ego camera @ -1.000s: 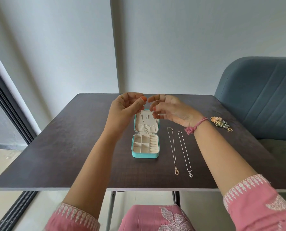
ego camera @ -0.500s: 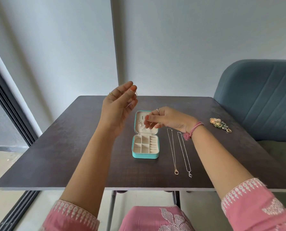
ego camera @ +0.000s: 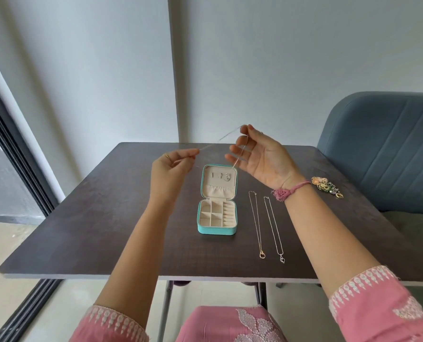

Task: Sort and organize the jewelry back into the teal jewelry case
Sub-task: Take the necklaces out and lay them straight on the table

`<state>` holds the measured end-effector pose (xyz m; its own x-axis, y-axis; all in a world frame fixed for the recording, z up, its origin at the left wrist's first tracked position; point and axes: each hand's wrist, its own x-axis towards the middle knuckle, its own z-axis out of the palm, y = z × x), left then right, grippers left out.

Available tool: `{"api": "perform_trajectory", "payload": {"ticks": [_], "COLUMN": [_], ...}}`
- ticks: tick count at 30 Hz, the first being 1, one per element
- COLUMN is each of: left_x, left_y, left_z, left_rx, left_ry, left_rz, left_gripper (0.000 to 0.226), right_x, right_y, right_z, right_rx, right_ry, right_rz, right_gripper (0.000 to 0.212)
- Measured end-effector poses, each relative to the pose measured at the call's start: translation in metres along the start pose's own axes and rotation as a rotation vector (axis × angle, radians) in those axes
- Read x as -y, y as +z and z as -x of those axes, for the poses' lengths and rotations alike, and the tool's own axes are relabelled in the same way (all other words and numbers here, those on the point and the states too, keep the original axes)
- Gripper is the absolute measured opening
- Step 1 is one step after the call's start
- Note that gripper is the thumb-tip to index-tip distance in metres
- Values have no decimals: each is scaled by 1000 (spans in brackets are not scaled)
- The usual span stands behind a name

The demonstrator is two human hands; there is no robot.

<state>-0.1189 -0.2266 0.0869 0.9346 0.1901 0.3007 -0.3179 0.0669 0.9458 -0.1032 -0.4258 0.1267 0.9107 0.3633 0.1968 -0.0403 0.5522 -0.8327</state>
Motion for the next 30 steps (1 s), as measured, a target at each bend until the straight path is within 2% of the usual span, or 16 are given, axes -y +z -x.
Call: {"api": "perform_trajectory", "payload": {"ticks": [3, 6, 12, 16, 19, 22, 25, 30], "left_x": [9, 12, 30, 37, 41, 39, 32, 25], "left_y": [5, 14, 32, 44, 50, 53, 56, 53], "left_z": [3, 10, 30, 47, 56, 65, 70, 71], "left_rx": [5, 37, 160, 220, 232, 320, 354, 242], "left_ry": [71, 74, -139, -347, -546, -705, -729, -662], "left_rz": [-248, -291, 74, 376, 589, 723, 813, 960], "left_gripper": [27, 27, 24, 17, 25, 37, 44, 45], "right_x": [4, 6, 10, 9, 9, 10, 11, 13], "right_y": [5, 11, 19, 20, 21, 21, 20, 17], "right_z": [4, 5, 5, 5, 5, 5, 5, 6], "right_rx": [-7, 3, 18, 12, 2, 0, 8, -3], "right_ry": [-18, -17, -5, 15, 22, 33, 56, 99], "right_rz": [-12, 3, 16, 29, 36, 41, 75, 163], "right_gripper": [18, 21, 24, 25, 25, 25, 26, 27]}}
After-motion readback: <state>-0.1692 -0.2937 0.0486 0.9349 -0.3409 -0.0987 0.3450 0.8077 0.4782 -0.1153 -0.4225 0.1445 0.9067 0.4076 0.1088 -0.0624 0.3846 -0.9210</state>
